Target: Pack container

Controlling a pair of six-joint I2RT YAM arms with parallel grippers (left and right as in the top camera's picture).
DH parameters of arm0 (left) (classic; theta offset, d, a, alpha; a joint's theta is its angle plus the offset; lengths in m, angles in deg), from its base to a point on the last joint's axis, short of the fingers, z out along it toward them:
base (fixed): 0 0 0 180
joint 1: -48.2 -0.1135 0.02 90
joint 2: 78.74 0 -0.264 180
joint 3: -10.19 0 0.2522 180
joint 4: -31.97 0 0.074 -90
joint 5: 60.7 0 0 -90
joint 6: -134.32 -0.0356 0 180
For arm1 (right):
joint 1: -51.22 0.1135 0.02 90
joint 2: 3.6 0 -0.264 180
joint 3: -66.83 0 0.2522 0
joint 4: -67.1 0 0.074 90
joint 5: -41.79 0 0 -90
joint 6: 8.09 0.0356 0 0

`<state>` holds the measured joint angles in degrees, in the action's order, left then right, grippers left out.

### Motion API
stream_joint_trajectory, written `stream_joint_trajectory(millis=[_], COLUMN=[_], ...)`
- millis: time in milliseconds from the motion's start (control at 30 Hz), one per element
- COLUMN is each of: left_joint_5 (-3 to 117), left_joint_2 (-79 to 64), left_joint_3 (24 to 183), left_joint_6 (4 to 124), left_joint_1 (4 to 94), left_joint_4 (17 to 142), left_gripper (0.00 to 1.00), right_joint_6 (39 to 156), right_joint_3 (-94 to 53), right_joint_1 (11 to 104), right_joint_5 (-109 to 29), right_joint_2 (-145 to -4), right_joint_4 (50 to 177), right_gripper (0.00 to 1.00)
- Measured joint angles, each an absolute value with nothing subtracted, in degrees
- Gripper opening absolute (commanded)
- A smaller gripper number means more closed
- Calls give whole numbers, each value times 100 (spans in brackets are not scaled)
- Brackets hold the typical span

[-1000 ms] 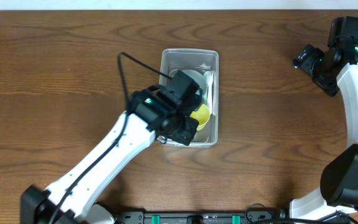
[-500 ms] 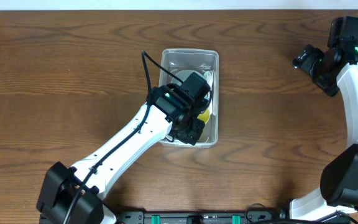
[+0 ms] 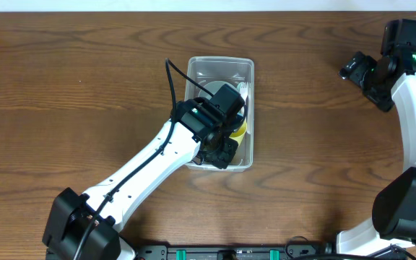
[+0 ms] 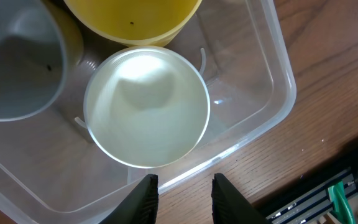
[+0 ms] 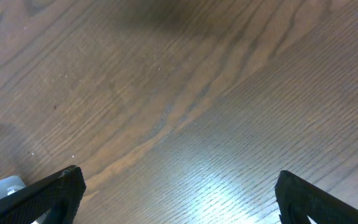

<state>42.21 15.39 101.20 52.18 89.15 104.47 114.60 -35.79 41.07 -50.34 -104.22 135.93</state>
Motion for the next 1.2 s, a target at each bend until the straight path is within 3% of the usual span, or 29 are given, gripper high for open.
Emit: stream_joint_trajectory(millis=[100,267,300,400,767,1200], left_joint_5=[4221,4077,3998,3721,3061,2798], left_joint_2=[1537,1406,1307,765,-1731,-2301], left_joint_3=[10120,10123,10125,10166,10394,10391], left_joint_6=[5218,5224,5240,5334,5502,5497], left_joint_1=[8915,8917,8920,8920,8920,8920], left_joint_4=[10469,10665,10729,10873,11290,11690], left_gripper=[34,58,65,100,98,98], right_joint_6=[11460,11460,11460,11460,11460,11460], right_joint_3=[-3579,-3579,-3579,-3579,-3579,-3579], right_joint_1=[4107,4107,4107,4107,4107,4107], right_joint_5=[-5034,-5034,-5034,-5034,-5034,-5034], right_joint_2=[-10422,-10422,-10422,-10422,-10422,-10422], right_joint_4=[13593,13593,13593,13591,13591,13591], right_gripper=[99,99,99,99,99,99])
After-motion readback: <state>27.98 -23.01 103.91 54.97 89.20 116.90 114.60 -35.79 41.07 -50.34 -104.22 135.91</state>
